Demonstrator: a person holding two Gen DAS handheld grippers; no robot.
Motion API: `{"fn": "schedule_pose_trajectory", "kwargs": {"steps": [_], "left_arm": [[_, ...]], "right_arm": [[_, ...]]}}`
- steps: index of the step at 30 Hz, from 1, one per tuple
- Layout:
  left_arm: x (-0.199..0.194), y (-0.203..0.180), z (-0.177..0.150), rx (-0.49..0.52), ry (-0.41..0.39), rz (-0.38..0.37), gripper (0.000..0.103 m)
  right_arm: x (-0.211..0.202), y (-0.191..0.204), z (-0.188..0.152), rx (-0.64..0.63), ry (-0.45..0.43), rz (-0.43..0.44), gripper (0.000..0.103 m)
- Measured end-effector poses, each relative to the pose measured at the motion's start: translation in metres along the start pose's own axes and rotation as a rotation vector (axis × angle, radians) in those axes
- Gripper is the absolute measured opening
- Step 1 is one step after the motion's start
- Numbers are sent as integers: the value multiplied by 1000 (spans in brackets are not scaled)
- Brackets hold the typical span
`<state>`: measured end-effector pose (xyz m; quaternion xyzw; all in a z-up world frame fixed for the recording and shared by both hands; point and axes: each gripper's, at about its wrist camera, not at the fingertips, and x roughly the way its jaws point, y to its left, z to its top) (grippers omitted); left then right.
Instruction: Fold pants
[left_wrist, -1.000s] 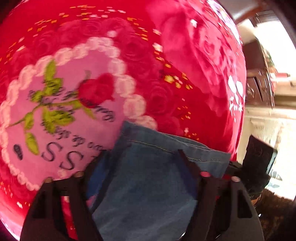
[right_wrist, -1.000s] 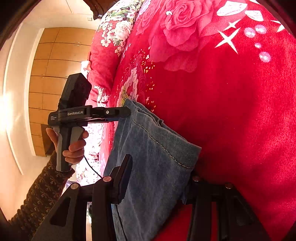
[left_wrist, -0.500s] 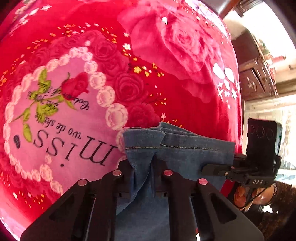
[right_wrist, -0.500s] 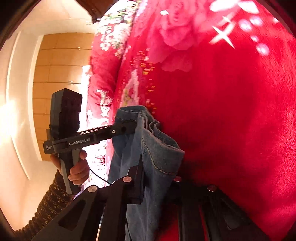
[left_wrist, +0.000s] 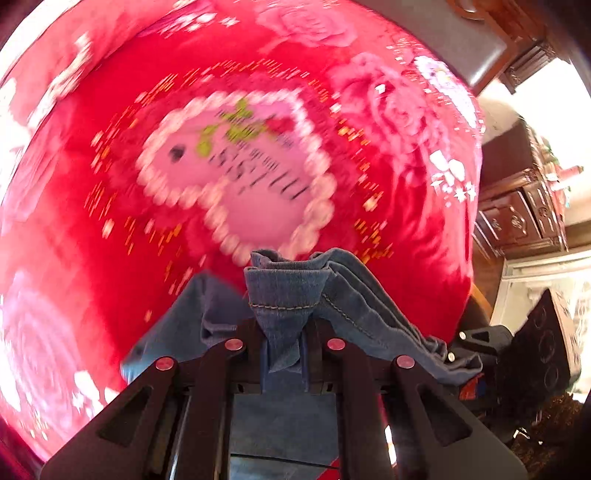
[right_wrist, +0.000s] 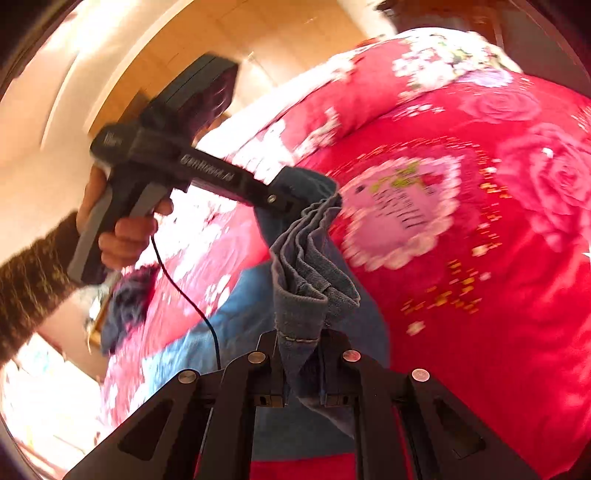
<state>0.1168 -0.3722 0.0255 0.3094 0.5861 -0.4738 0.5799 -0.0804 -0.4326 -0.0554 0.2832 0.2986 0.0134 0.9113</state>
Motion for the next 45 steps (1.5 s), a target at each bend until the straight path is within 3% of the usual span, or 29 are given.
{"fn": "schedule_pose_trajectory", "kwargs": {"steps": [4, 7, 9, 12, 15, 17, 19, 21, 22, 25, 28, 30, 33, 36, 39, 40, 41, 42, 44, 45], "left_arm": [[19, 37, -48, -164, 78, 88, 14], [22, 61, -79, -310, 70, 91, 25], [14, 74, -97, -399, 47, 88, 28], [0, 92, -119, -503, 14, 79, 29], [-19, 108, -143, -609, -41, 105, 29], [-27, 107, -165, -665, -95, 30, 31], [-26, 98, -185, -686, -148, -61, 48], [-17, 82, -198, -698, -195, -105, 59], [-10, 74, -203, -709, -213, -118, 60], [18, 64, -208, -781, -242, -127, 60], [23, 71, -212, -885, -331, -121, 60], [21, 78, -208, -920, -383, -159, 60], [17, 91, -201, -976, -402, -231, 60], [14, 106, -195, -1023, -395, -272, 60], [23, 122, -186, -1096, -333, -241, 58], [28, 128, -182, -1100, -323, -249, 49], [30, 131, -180, -1095, -322, -261, 33], [29, 132, -179, -1094, -337, -287, 10], [20, 134, -185, -1104, -441, -300, 9], [18, 136, -187, -1107, -475, -249, 9]], "right_arm": [[39, 37, -26, -112, 174, -3, 17], [64, 63, -51, -241, 297, -60, 34], [65, 77, -62, -310, 340, -66, 40], [48, 90, -66, -341, 326, 3, 46], [23, 84, -61, -274, 275, 70, 51], [8, 63, -50, -163, 226, 75, 59], [-5, 32, -42, -29, 185, 72, 61], [-10, 9, -32, 63, 176, 53, 61], [-11, 0, -28, 92, 175, 45, 61], [-6, -20, -9, 139, 177, 53, 61], [10, -27, 14, 125, 198, 47, 61], [25, -28, 31, 110, 220, 38, 61], [64, -29, 56, 88, 258, 29, 61], [110, -31, 73, 87, 299, 6, 61], [157, -35, 82, 114, 345, -1, 61], [172, -37, 83, 126, 371, 7, 50], [186, -36, 83, 121, 422, 31, 29], [195, -30, 85, 80, 447, 30, 10], [190, -16, 97, 22, 391, 68, 10], [182, -11, 102, 3, 335, 88, 10]]}}
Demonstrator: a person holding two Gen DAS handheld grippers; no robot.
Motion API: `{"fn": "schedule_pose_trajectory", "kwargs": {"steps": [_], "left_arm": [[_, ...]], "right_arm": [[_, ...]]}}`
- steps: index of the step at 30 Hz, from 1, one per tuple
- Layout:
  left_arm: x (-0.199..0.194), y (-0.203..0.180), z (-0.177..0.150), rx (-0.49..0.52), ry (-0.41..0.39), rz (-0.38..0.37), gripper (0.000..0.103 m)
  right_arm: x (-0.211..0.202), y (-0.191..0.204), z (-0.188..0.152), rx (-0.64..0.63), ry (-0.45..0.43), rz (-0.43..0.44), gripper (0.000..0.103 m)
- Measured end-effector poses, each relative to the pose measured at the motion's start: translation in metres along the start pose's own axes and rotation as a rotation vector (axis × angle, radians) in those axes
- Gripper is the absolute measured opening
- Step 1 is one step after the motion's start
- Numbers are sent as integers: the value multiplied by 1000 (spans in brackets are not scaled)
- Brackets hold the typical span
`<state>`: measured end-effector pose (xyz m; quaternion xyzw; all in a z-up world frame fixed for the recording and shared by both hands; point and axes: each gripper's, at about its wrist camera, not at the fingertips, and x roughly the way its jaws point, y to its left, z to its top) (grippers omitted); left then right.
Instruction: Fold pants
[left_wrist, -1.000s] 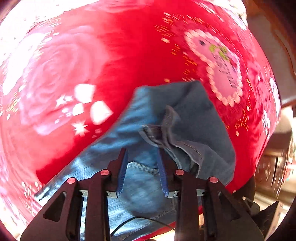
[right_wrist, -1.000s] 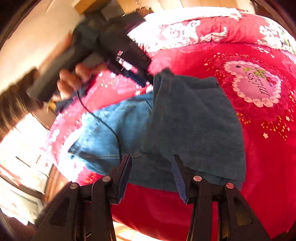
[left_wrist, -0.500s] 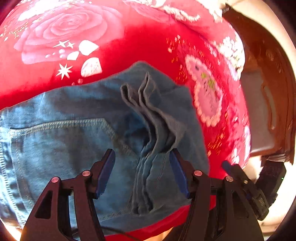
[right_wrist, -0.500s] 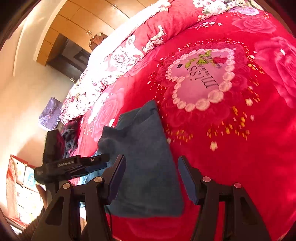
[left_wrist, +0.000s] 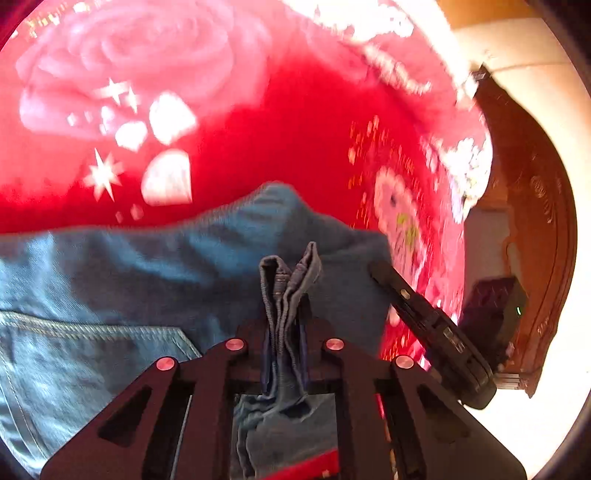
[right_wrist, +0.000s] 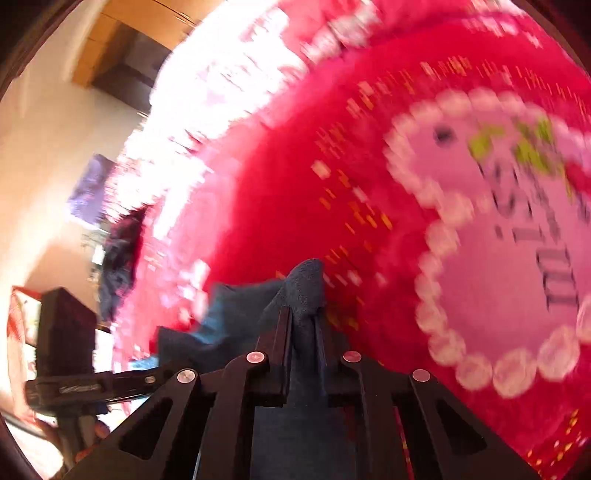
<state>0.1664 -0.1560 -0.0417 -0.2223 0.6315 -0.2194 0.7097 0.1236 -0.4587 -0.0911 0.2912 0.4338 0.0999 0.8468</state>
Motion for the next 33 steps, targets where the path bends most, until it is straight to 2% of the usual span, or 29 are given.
{"fn": "schedule_pose_trajectory", "kwargs": {"steps": [1, 3, 4, 5, 7, 9, 11, 13, 14, 17, 19, 21, 22, 23, 24, 25, 26, 27, 30, 31, 33], "left_arm": [[5, 2, 4, 11, -10, 38, 9], [32, 12, 9, -32, 69, 106, 10], [37, 16, 10, -63, 84, 108, 9], [33, 17, 10, -73, 74, 91, 10], [19, 16, 7, -56, 74, 57, 10], [1, 19, 1, -41, 76, 33, 12], [-19, 26, -14, -28, 87, 12, 24], [-31, 30, -37, -37, 112, -22, 53], [-32, 32, -51, -39, 128, -38, 55], [-15, 32, -79, -50, 211, -87, 55], [2, 36, -90, -72, 248, -50, 55], [2, 39, -94, -99, 223, -43, 52], [-1, 38, -94, -109, 221, -37, 38], [-3, 38, -95, -132, 243, -50, 25], [-3, 40, -100, -170, 278, -76, 17], [-3, 43, -108, -194, 296, -69, 16], [-3, 46, -117, -188, 305, -27, 16], [1, 50, -124, -178, 308, -26, 16], [-3, 60, -132, -220, 272, -67, 16], [-7, 57, -132, -194, 276, -63, 16], [-21, 49, -134, -112, 269, -48, 17]], "right_arm": [[0, 1, 1, -22, -22, -39, 10], [27, -6, 2, -30, 86, -143, 13], [39, -9, 2, -45, 119, -187, 13], [38, -6, 1, -64, 102, -190, 15], [24, -4, 0, -54, 76, -154, 31], [1, -10, -7, -15, 72, -100, 36], [-25, -17, -23, 21, 76, -69, 42], [-49, -27, -48, 60, 95, -30, 47], [-59, -32, -61, 80, 98, -20, 47], [-76, -45, -94, 166, 126, 18, 48], [-76, -51, -113, 207, 138, 28, 48], [-68, -54, -126, 241, 176, 53, 47], [-62, -54, -132, 250, 207, 81, 30], [-59, -50, -135, 235, 220, 77, 17], [-61, -38, -135, 174, 218, 48, 9], [-68, -25, -134, 101, 197, 32, 9], [-76, -15, -134, 43, 172, 17, 9], [-80, -11, -135, 12, 172, -3, 9], [-63, -17, -150, -43, 272, -145, 14], [-62, -17, -152, -50, 280, -150, 20], [-74, -14, -150, -29, 245, -134, 23]]}}
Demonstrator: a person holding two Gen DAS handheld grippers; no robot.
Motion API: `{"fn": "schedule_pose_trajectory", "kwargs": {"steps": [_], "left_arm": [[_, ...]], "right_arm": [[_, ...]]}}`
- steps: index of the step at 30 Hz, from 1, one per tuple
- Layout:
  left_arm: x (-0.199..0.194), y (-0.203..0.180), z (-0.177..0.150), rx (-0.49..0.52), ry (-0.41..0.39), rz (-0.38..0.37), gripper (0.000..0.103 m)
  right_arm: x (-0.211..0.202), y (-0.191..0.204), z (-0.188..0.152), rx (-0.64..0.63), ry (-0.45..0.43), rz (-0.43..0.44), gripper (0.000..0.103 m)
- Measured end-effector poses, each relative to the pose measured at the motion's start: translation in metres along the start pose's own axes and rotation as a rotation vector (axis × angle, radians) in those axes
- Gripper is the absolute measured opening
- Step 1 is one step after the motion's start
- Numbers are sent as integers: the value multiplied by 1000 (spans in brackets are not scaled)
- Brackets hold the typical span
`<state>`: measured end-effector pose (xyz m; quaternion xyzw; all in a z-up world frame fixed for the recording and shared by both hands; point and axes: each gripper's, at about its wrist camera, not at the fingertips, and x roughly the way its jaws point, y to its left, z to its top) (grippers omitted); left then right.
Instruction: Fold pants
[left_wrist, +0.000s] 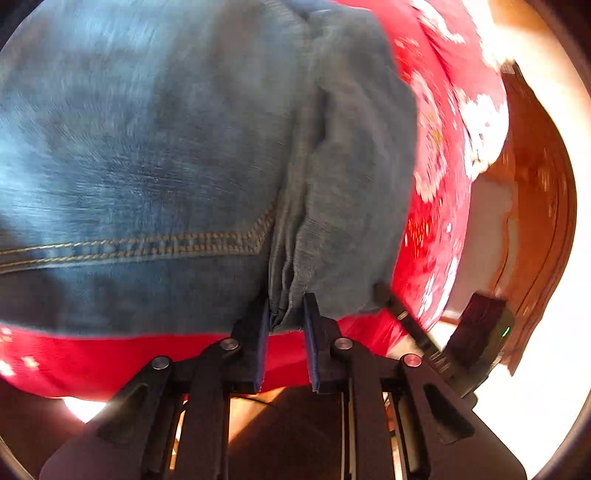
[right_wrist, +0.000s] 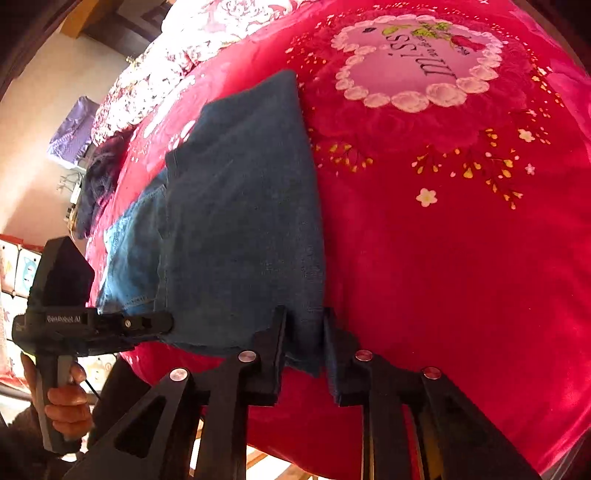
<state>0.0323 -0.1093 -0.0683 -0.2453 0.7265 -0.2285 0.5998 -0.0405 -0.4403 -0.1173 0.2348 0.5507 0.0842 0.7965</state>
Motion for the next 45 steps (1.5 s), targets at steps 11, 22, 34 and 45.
{"fn": "schedule_pose_trajectory", "kwargs": {"steps": [11, 22, 34, 45], "left_arm": [[-22, -7, -11, 121, -70, 7, 25], [-37, 11, -15, 182, -57, 14, 28], [-179, 152, -20, -63, -404, -24, 58], [-160, 209, 58, -200, -302, -161, 58]], "right_arm": [[-10, 33, 9, 16, -118, 85, 25], [-3, 46, -7, 70, -134, -51, 48], [61, 234, -39, -536, -138, -101, 54], [132, 347, -105, -947, -89, -230, 59]]}}
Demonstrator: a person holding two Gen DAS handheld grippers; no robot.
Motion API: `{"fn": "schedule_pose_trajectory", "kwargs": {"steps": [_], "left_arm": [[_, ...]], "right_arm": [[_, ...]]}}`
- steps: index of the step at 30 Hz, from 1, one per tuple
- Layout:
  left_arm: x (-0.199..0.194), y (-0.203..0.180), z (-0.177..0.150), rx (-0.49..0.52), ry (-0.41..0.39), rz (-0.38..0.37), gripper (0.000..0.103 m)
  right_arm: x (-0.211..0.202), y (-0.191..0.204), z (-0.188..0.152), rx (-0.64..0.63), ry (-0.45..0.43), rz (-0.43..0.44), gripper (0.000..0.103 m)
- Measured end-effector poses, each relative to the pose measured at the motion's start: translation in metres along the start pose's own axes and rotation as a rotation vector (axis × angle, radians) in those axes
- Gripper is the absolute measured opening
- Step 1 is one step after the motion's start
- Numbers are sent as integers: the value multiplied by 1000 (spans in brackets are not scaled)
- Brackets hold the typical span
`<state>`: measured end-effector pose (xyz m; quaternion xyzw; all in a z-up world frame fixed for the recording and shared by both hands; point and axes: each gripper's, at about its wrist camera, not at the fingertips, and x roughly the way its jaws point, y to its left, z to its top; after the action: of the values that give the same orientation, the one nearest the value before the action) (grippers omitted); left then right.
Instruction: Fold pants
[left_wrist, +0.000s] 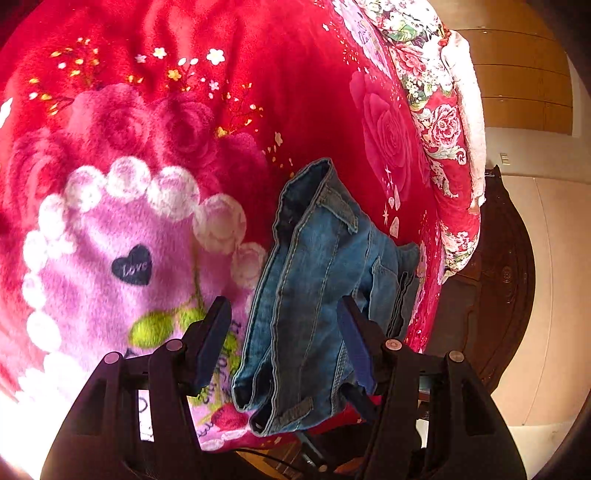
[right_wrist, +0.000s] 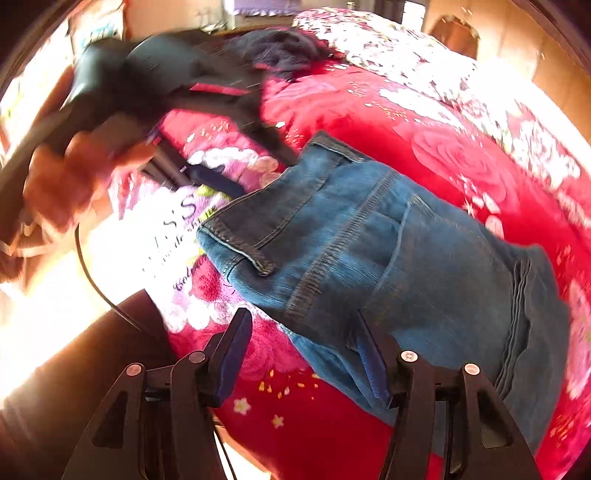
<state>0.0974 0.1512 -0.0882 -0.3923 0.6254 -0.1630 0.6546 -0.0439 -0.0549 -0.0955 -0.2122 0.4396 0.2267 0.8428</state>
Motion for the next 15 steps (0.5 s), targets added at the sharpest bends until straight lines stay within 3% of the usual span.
{"fn": "schedule_pose_trajectory", "kwargs": {"steps": [5, 10, 12, 14, 15], "left_arm": [[-1, 2, 34, -28, 0, -28, 58], [23, -11, 54, -7, 73, -43, 81], [31, -20, 55, 30, 102, -35, 84], [38, -34, 54, 83, 128, -16, 81], [39, -39, 52, 103, 131, -13, 64]], "right_arm": [[11, 29, -2, -129, 14, -96, 62], [23, 53, -9, -271, 11, -202, 74], [25, 59, -9, -324, -27, -229, 74], [24, 58, -3, -323, -36, -221, 68], [24, 55, 2, -301, -37, -210, 48]]}}
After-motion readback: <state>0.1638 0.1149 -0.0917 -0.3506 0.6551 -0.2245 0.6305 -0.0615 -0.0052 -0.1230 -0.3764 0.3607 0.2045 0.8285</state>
